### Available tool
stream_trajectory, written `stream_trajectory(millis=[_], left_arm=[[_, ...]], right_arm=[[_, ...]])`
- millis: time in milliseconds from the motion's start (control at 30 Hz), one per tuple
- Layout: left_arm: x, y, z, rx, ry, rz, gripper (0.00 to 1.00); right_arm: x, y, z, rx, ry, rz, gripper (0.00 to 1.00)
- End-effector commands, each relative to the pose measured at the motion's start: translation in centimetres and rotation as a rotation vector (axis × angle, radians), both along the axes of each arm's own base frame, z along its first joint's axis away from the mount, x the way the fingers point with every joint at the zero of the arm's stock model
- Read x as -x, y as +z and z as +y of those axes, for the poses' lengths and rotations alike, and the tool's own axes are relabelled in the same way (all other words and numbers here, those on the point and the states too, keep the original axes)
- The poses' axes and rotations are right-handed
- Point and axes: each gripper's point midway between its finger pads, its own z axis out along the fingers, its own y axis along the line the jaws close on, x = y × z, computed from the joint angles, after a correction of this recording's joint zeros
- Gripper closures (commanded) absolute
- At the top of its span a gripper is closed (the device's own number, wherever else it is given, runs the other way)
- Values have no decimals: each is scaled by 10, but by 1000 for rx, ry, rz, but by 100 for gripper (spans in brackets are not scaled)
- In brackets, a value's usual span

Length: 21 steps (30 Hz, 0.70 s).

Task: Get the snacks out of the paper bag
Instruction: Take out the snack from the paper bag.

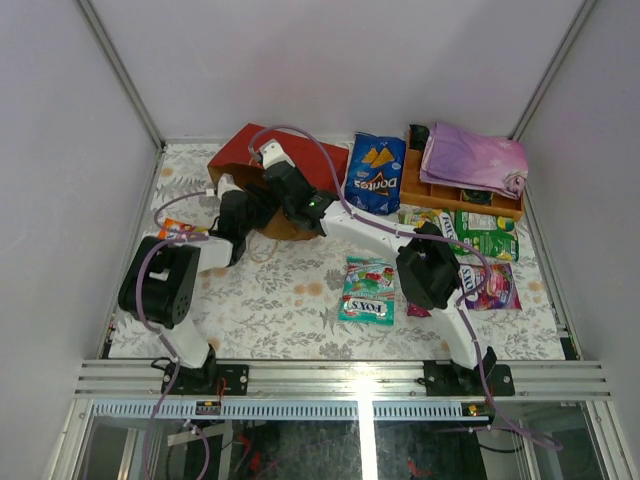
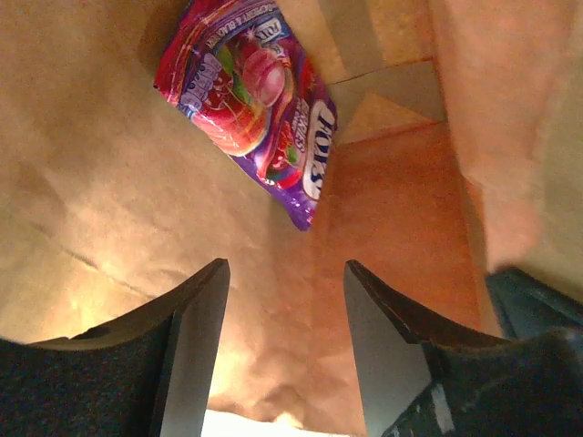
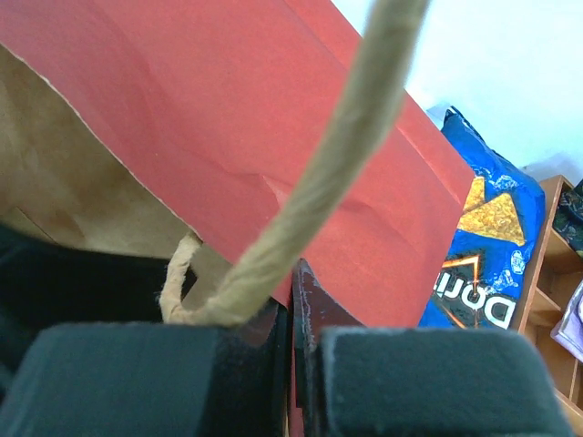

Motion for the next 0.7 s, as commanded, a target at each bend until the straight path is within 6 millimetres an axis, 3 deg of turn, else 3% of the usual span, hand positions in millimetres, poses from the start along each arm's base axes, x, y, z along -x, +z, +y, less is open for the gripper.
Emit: stream_trajectory(millis=[0,233,667], left_arm=[[-29,-10,-6,-8,17,-21,48],[-55,-49,-11,-19,34,42,49],[-91,-69,-13,17,96,39,46]], right_arm=[[-6,44,3,-118,-18,-75,100],[-5,43,5,-130,-11,-71,100],[-2,38,14,-169,22,-43,100]])
